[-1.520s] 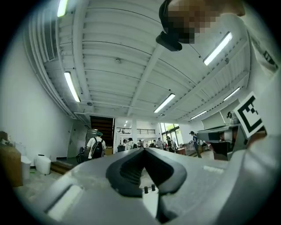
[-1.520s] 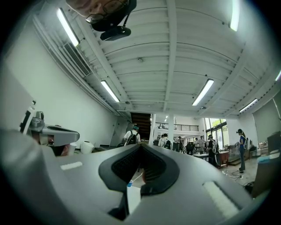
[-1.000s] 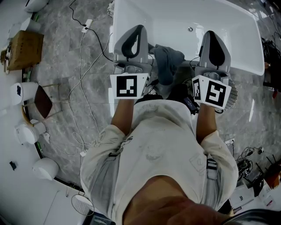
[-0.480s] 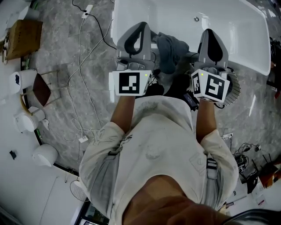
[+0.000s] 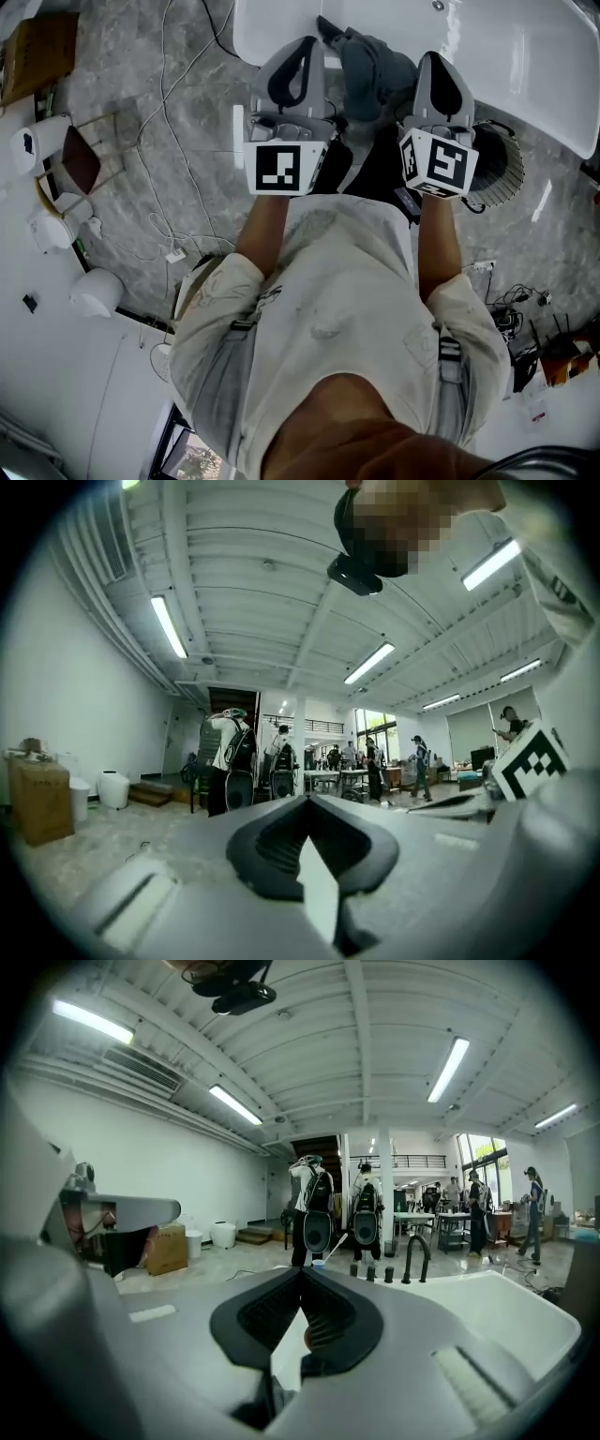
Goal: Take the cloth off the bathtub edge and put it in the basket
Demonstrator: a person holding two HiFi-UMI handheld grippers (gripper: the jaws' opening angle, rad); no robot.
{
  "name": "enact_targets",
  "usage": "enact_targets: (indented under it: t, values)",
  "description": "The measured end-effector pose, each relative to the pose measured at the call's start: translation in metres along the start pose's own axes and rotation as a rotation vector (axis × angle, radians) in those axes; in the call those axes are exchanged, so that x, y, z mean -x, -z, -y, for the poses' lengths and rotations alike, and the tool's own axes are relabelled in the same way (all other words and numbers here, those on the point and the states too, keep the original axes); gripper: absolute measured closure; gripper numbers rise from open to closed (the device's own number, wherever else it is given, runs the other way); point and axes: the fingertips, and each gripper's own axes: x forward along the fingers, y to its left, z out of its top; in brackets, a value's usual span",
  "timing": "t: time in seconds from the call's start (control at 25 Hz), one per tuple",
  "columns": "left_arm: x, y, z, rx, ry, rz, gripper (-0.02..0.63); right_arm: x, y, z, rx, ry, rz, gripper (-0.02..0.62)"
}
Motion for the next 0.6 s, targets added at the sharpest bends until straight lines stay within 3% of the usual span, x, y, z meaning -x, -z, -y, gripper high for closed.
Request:
enact_targets:
  t: [0.48, 0.6]
  values:
    - [-0.002, 0.087, 0.005, 0.059, 0.005, -0.125, 0.606, -0.031, 0.165, -0.026, 0.010, -0.078, -0.287, 0.590]
    - [-0.001, 0.100, 0.007, 0.072, 0.005, -0.147, 0.606, -0.036, 0.209, -0.031, 0.003, -0.107, -0.377, 0.549]
